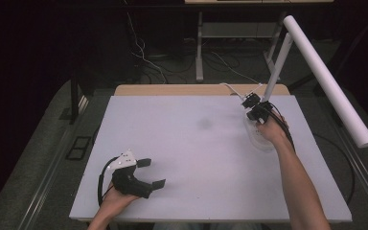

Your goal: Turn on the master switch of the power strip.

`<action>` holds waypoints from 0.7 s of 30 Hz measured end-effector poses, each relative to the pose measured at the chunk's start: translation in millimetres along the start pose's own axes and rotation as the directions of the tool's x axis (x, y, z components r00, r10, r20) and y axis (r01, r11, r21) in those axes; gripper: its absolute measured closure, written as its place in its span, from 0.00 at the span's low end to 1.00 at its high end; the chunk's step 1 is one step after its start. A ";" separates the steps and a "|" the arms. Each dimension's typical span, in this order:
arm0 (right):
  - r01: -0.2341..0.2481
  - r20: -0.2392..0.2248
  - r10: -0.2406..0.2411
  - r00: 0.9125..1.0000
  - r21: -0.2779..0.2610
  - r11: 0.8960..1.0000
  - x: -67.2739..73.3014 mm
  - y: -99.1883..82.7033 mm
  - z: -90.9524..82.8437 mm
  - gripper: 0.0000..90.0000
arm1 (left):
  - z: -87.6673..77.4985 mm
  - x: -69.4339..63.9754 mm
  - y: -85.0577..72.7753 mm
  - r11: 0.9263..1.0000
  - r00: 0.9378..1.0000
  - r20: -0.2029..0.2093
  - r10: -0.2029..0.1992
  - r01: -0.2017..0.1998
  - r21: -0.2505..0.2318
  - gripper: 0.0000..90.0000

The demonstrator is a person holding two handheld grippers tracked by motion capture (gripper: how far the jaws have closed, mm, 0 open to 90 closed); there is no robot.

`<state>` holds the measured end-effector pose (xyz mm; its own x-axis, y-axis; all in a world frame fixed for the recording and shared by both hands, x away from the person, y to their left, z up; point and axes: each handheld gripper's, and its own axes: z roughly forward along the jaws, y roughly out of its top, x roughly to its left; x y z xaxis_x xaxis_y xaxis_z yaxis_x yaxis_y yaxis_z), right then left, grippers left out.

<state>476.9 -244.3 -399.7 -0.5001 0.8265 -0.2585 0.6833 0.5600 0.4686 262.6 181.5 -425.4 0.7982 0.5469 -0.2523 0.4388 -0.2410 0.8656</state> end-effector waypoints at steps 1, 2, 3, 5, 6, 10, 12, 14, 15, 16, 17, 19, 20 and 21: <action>-0.002 0.007 0.002 1.000 0.003 1.000 -1.4 -0.4 0.7 0.99 | 0.0 0.0 0.0 1.000 1.000 0.000 0.000 0.000 0.000 0.00; -0.015 0.006 0.015 1.000 0.002 1.000 -2.5 -1.1 1.5 0.99 | 0.0 0.1 0.0 1.000 1.000 -0.001 -0.003 0.003 0.000 0.00; -0.024 0.007 0.024 1.000 0.006 1.000 -3.9 -1.7 2.3 0.99 | 0.0 0.2 0.0 1.000 1.000 -0.001 -0.003 0.003 0.000 0.00; -0.035 0.005 0.035 0.999 0.013 0.999 -5.8 -2.6 4.6 0.99 | -0.1 0.2 0.1 1.000 1.000 -0.001 -0.004 0.004 0.000 0.00; -0.042 0.000 0.042 0.999 0.010 0.999 -6.5 -2.8 5.2 0.99 | -0.2 -0.1 0.2 1.000 1.000 0.000 -0.002 0.002 0.000 0.00; -0.078 -0.009 0.078 0.997 -0.004 0.997 -8.3 -2.9 6.3 0.99 | -0.2 0.0 0.0 1.000 1.000 -0.001 -0.003 0.003 0.001 0.00; -0.085 -0.001 0.085 0.996 0.005 0.996 -7.3 -1.7 6.4 0.99 | 0.2 0.2 0.0 1.000 1.000 0.000 -0.005 0.005 0.001 0.01; -0.085 0.001 0.085 0.996 0.005 0.996 -7.0 -1.7 6.5 0.99 | 0.3 0.1 0.1 1.000 1.000 0.002 -0.004 0.004 0.001 0.01; -0.088 0.009 0.088 0.996 0.002 0.996 -6.3 -2.0 7.1 0.99 | 0.1 -0.2 0.2 1.000 1.000 0.004 0.002 -0.002 0.002 0.01; -0.088 0.009 0.088 0.996 0.002 0.996 -6.3 -2.0 7.1 0.99 | 0.1 -0.2 0.2 1.000 1.000 0.004 0.002 -0.002 0.002 0.01; -0.088 0.010 0.088 0.996 0.001 0.996 -6.3 -2.4 7.1 0.99 | 0.0 -0.5 0.1 1.000 1.000 0.004 0.002 -0.002 0.002 0.01; -0.095 0.013 0.095 0.995 0.000 0.995 -5.0 -3.4 7.4 0.99 | -0.1 -0.5 0.1 1.000 1.000 0.004 0.002 -0.002 0.001 0.01; -0.101 0.016 0.101 0.995 -0.002 0.995 -4.7 -3.7 7.6 0.99 | 0.0 -0.4 0.2 1.000 1.000 0.005 0.002 -0.002 0.000 0.01; -0.105 0.016 0.105 0.994 -0.006 0.994 -4.7 -4.2 7.9 1.00 | 0.0 -0.4 0.2 1.000 1.000 0.005 0.002 -0.002 0.000 0.01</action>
<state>480.5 -250.1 -407.2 -0.4170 0.8815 -0.2216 0.7287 0.4700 0.4981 262.4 181.3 -425.1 0.8010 0.5427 -0.2529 0.4373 -0.2418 0.8662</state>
